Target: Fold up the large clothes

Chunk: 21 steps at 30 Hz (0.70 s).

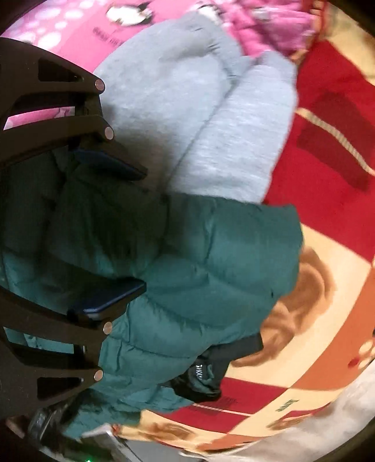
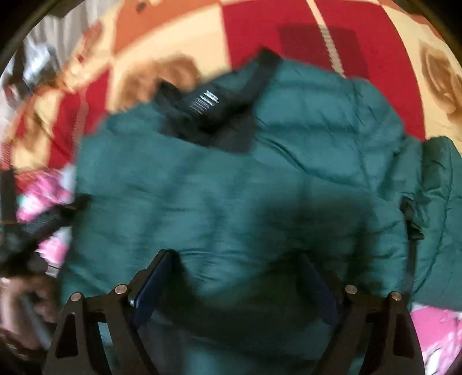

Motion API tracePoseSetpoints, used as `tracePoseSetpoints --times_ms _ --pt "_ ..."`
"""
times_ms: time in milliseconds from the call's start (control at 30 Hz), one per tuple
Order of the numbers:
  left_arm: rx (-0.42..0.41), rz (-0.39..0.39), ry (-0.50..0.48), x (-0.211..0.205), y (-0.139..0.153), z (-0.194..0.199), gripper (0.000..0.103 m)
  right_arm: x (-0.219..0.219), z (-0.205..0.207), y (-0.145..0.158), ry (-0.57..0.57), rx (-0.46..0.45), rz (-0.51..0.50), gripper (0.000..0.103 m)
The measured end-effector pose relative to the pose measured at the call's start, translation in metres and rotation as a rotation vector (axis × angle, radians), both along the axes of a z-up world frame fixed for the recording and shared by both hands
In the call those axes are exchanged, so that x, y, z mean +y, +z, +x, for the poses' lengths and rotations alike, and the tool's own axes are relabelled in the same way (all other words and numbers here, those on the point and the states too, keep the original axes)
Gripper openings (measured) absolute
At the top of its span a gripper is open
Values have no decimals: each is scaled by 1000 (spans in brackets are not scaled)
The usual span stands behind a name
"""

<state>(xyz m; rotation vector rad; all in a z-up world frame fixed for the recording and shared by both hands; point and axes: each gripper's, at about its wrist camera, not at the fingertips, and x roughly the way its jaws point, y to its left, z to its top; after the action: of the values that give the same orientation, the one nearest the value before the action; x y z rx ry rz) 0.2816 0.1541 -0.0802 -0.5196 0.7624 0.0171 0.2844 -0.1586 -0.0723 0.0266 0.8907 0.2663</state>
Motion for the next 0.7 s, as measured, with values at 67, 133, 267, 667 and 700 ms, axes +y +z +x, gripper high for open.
tracePoseSetpoints --times_ms 67,133,267,667,700 --pt "13 -30 5 4 -7 0 80 -25 -1 -6 -54 7 -10 86" --pt "10 -32 4 3 -10 -1 82 -48 -3 -9 -105 10 -24 86" --pt "8 28 4 -6 -10 -2 83 -68 -7 -23 -96 31 37 88" --pt "15 244 45 -47 -3 -4 83 -58 -4 -30 -80 -14 -15 95" --pt "15 248 46 -51 -2 -2 83 -58 -3 -31 -80 -14 -16 95"
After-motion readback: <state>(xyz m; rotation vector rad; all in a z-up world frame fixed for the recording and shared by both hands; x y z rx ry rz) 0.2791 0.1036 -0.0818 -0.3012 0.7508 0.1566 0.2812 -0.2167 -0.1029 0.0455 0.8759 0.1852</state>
